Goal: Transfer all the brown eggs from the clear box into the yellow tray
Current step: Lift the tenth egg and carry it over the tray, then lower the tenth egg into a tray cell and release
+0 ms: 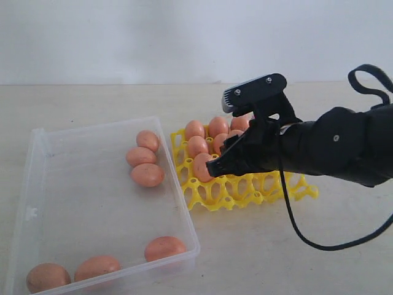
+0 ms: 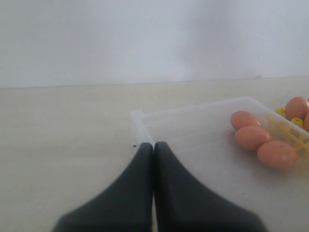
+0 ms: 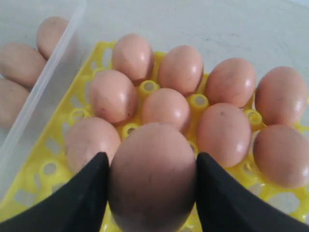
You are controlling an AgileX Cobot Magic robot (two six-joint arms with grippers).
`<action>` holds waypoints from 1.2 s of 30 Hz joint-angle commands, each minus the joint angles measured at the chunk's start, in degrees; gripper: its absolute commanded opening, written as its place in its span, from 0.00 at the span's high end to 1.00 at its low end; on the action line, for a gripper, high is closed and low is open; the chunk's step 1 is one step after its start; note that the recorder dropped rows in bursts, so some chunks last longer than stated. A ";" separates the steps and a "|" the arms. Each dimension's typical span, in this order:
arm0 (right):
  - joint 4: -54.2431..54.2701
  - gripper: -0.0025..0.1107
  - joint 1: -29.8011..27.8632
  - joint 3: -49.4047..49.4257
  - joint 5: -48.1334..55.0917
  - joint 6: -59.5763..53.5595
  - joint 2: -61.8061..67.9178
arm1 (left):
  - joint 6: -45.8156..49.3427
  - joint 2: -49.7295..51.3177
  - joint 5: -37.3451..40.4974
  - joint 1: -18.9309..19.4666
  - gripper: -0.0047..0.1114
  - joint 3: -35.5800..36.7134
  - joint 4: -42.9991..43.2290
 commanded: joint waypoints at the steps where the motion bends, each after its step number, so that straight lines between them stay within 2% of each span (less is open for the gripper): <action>1: 0.41 0.97 0.47 -1.89 0.00 -1.00 2.92 | 0.03 -0.17 -0.07 -0.23 1.00 -0.15 -0.31; 15: -2.37 0.97 1.96 -1.79 -8.55 -2.65 6.19 | 0.03 -0.17 -0.07 -0.23 1.00 -0.15 -0.31; 36: -2.49 0.97 1.96 -1.79 -11.11 -0.26 9.74 | 0.03 -0.17 -0.07 -0.23 1.00 -0.15 -0.31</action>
